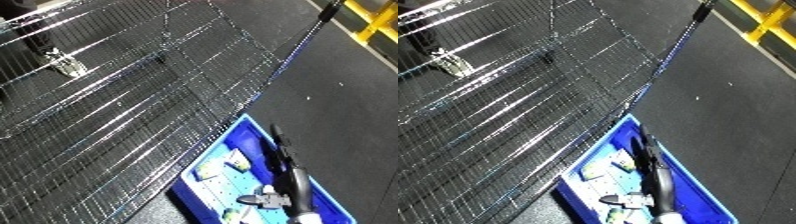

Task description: Pick up the object and place it into the box

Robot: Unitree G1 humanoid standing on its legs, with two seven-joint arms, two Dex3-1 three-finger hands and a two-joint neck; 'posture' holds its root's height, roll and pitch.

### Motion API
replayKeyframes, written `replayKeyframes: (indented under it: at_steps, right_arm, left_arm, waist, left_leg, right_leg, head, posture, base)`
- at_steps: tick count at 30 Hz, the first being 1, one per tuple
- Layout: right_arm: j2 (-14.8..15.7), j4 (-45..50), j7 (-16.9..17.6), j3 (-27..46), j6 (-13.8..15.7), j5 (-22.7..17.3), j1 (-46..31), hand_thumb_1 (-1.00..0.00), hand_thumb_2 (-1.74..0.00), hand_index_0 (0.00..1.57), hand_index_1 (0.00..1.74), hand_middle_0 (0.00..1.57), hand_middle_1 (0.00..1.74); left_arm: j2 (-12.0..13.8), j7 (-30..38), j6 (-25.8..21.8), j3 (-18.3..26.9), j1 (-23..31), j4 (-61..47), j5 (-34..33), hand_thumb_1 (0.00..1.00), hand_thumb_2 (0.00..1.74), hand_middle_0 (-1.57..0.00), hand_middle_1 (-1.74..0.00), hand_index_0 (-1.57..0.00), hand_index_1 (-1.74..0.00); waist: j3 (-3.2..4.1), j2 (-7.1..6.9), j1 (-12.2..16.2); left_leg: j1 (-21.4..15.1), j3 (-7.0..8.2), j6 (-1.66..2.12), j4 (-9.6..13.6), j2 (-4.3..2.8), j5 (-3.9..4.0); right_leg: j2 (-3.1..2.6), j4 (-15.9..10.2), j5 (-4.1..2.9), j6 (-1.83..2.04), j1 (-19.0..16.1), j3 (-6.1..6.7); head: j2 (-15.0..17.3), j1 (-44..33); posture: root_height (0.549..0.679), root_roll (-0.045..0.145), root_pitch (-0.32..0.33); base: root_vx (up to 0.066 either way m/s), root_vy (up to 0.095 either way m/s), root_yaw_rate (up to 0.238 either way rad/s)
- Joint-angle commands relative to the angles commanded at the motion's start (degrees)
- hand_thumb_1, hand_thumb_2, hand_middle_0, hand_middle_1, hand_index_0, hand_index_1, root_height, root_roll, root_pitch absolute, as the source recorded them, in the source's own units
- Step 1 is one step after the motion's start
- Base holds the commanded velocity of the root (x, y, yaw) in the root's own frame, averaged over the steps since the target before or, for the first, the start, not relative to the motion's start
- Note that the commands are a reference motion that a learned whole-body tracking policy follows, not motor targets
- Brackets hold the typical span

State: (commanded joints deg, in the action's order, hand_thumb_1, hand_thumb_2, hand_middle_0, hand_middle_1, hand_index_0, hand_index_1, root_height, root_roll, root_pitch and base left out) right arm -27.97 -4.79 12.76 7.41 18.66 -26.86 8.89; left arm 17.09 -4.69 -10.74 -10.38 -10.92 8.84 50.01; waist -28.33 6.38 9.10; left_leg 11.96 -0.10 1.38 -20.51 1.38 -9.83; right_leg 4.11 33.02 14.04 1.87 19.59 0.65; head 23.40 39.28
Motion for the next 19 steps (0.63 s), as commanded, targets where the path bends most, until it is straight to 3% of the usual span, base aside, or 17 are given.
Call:
replayKeyframes:
  at_steps: [10,19]
  right_arm:
    - [1.47,3.58,-2.38,-3.51,-1.80,3.09,3.50,0.00,0.00,0.00,0.00,0.00,0.00]
    - [3.18,4.10,-3.65,-5.57,-2.55,4.42,4.75,0.00,0.00,0.00,0.00,0.00,0.00]
  left_arm:
    - [0.87,0.20,1.94,1.16,-0.28,-0.15,-1.13,1.00,1.74,-1.57,-1.74,-1.57,-1.74]
    - [2.06,-0.07,3.92,2.88,-0.20,-0.37,-2.19,1.00,1.74,-1.57,-1.74,-1.57,-1.74]
  waist:
    - [-0.07,-3.00,-3.52]
    - [-0.27,-4.79,-6.29]
  left_leg:
    - [0.87,-1.67,-0.10,-2.85,-0.49,-1.17]
    - [1.29,-3.22,-0.42,-3.79,-0.55,-0.97]
  right_leg:
    - [0.10,0.29,0.21,-0.43,-1.71,-1.45]
    - [-0.73,1.43,0.99,-0.85,-3.12,-3.18]
  head:
    - [3.06,-9.28]
    - [3.91,-16.72]
  posture:
    - [0.663,0.068,0.031]
    - [0.661,0.053,0.010]
  base:
    - [0.030,-0.074,0.136]
    - [0.040,-0.064,0.150]
